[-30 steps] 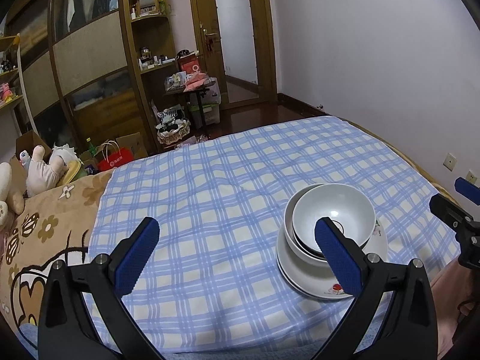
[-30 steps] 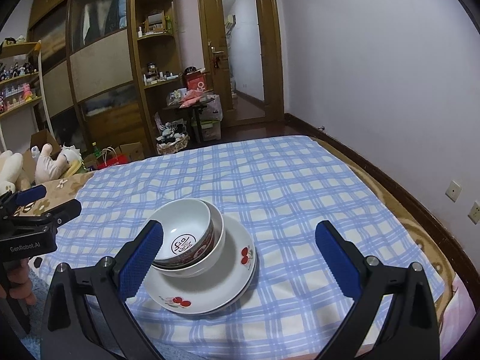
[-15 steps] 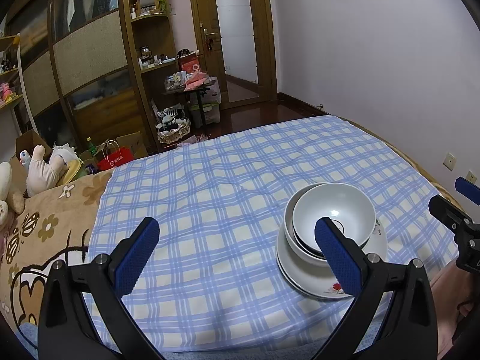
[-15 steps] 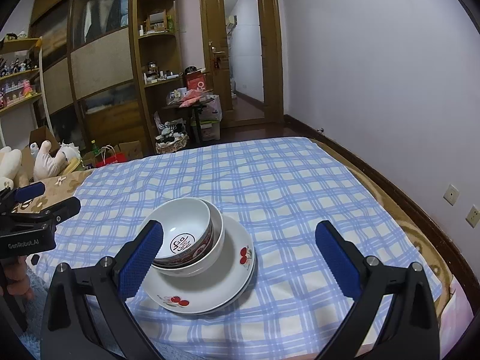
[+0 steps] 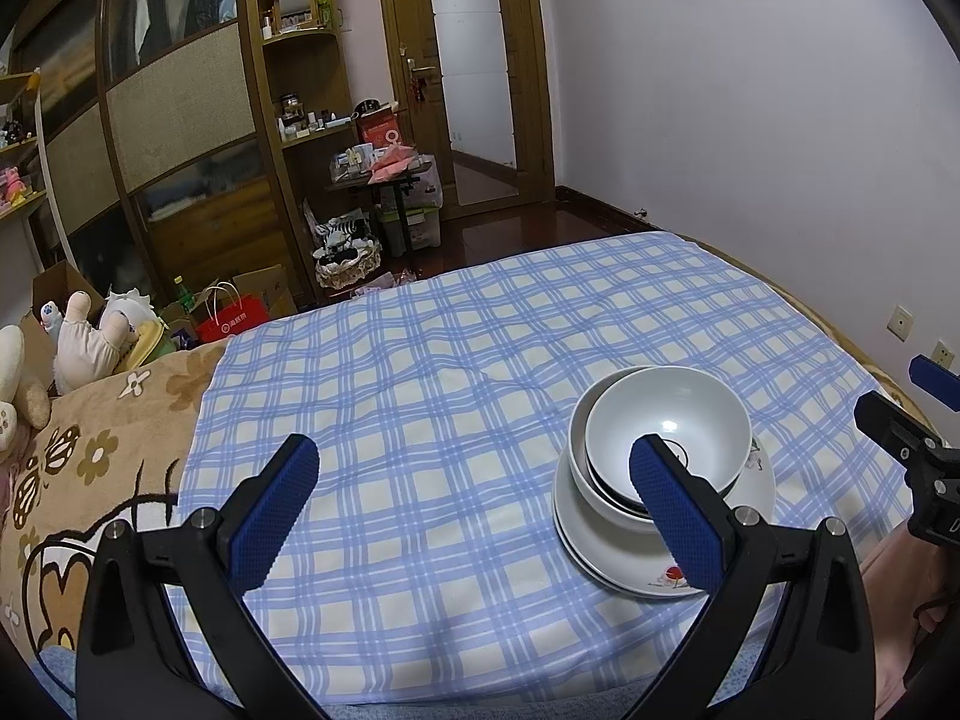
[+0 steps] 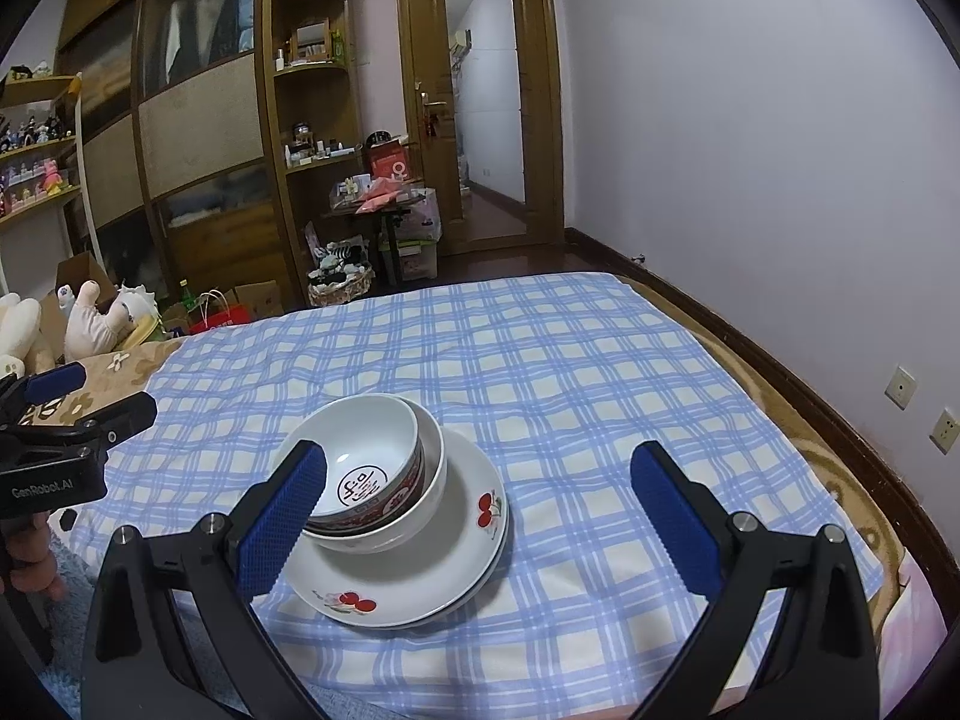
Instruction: Organize plates and bowls
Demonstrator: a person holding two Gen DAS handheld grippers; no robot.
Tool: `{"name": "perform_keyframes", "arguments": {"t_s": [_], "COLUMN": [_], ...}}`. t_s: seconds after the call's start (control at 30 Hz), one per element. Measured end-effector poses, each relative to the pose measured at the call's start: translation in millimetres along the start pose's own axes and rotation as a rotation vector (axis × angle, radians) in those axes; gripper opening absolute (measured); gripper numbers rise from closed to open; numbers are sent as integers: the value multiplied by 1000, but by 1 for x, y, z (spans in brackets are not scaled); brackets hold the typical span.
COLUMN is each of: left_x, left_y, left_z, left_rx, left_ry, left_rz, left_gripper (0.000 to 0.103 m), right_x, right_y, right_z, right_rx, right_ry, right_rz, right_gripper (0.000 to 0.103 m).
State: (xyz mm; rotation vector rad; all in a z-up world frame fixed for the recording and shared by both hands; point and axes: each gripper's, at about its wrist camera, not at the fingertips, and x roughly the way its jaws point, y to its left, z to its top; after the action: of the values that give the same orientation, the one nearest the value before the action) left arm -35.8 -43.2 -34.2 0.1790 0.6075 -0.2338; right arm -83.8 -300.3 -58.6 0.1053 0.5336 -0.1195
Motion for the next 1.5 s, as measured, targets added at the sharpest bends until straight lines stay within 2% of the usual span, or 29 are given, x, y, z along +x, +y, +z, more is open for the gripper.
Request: {"name": "perform_keyframes", "arguments": {"t_s": [0.7, 0.87, 1.5], "left_x": [0, 0, -2], "left_y": [0, 0, 0], "left_z": [0, -1, 1], "left_rx": [-1, 2, -3], "left_ry": [2, 7, 3], "left_rz": [0, -18, 5], "left_gripper": [102, 102, 102], "right_x": [0, 1, 1], "right_y": [0, 0, 0], "right_z": [-3, -2, -2], "right_rx": [-9, -11, -13], "right_ry": [-11, -12, -12], "right_rz": [-6, -7, -6], "right_gripper": [103, 103, 103]}}
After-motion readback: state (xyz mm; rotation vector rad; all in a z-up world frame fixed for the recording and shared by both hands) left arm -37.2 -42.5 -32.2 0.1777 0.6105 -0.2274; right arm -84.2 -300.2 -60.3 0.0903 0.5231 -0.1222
